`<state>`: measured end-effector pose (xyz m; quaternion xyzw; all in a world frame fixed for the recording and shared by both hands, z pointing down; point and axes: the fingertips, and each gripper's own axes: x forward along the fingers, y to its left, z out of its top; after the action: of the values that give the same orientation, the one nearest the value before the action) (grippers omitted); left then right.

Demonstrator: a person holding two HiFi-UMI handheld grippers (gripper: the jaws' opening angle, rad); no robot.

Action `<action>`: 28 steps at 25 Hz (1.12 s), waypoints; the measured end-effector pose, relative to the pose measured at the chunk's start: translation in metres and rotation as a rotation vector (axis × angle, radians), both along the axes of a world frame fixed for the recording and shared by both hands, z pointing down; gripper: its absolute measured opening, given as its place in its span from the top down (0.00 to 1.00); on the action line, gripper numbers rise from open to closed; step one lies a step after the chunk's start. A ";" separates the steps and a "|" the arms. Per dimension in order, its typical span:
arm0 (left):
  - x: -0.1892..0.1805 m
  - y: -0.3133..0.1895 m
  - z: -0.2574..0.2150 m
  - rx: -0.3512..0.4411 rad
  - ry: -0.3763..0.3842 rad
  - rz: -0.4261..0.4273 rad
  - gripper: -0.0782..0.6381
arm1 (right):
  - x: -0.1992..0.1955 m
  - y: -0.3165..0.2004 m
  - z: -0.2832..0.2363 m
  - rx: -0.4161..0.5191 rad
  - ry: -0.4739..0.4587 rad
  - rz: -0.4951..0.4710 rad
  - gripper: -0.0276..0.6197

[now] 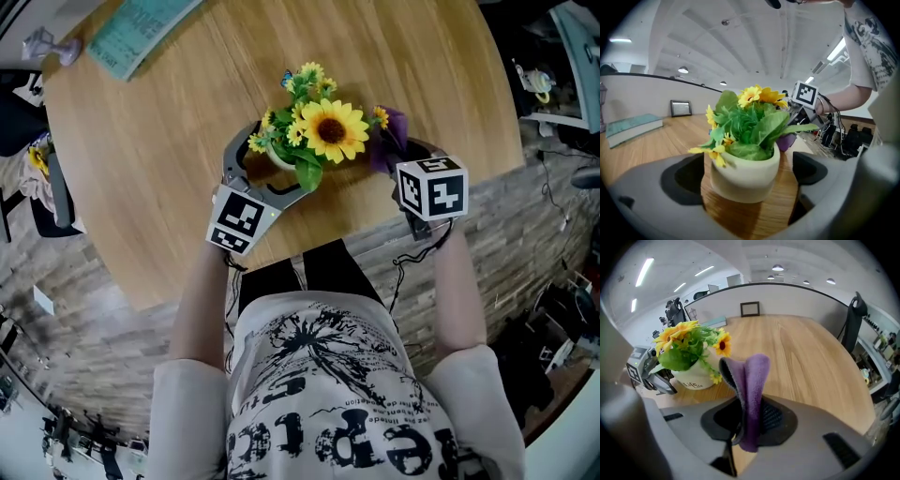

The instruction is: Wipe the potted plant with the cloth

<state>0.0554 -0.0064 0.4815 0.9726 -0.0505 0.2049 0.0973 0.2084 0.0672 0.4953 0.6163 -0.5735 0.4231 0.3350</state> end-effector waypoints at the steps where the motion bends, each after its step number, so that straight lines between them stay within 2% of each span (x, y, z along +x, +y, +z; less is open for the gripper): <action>1: 0.004 -0.001 0.002 0.003 -0.009 0.008 0.08 | 0.003 -0.002 0.001 0.002 -0.002 0.002 0.83; 7: 0.020 -0.001 0.011 0.019 -0.054 0.051 0.07 | 0.013 -0.015 -0.001 0.029 -0.010 0.001 0.83; 12: 0.022 -0.004 0.023 0.044 -0.102 0.035 0.07 | 0.015 -0.017 -0.001 0.040 -0.029 0.006 0.83; 17: 0.022 -0.008 0.029 0.091 -0.145 0.004 0.16 | 0.012 -0.017 0.001 0.040 -0.049 -0.004 0.83; 20: 0.021 -0.011 0.029 0.097 -0.146 0.003 0.15 | 0.011 -0.017 0.003 0.035 -0.057 -0.006 0.83; 28: 0.020 0.000 0.016 0.109 -0.148 0.065 0.15 | 0.005 -0.016 0.004 0.039 -0.077 -0.023 0.83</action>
<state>0.0752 -0.0065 0.4979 0.9598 -0.0372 0.2761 0.0335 0.2137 0.0507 0.4997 0.5994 -0.6012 0.4314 0.3054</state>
